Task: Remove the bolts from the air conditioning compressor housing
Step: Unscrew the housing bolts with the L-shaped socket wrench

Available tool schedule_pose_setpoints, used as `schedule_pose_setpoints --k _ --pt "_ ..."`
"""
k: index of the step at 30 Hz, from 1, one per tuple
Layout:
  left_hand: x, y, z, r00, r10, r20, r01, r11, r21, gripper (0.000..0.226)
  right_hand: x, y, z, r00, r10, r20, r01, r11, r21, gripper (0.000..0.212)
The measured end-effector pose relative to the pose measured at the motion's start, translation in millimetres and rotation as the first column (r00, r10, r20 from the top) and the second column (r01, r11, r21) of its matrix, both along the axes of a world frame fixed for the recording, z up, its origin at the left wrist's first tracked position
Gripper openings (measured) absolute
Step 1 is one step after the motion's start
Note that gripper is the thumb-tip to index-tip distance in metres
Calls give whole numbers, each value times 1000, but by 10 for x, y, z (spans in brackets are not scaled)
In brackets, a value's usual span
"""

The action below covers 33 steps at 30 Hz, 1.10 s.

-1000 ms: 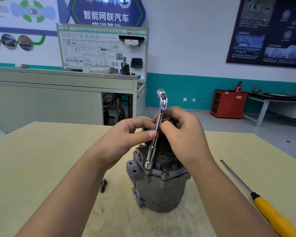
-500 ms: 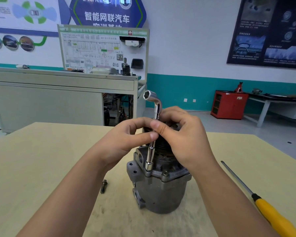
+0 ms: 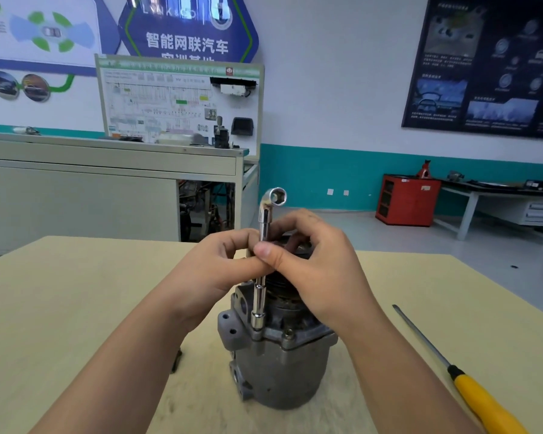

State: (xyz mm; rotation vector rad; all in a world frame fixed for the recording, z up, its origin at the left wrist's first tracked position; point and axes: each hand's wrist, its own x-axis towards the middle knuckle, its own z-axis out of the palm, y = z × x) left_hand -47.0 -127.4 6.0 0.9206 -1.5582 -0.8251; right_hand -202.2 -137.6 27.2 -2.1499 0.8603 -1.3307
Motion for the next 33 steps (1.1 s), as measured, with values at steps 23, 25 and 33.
schedule_pose_setpoints --k 23,25,33 --pt "-12 65 62 996 -46 81 47 999 -13 9 52 26 15 993 -75 95 66 994 89 30" --pt "-15 48 50 998 -26 55 27 999 -17 9 64 34 15 991 -83 100 73 992 102 26" --pt "62 44 55 994 -85 64 83 996 21 27 10 -29 23 997 23 70 -27 998 57 3"
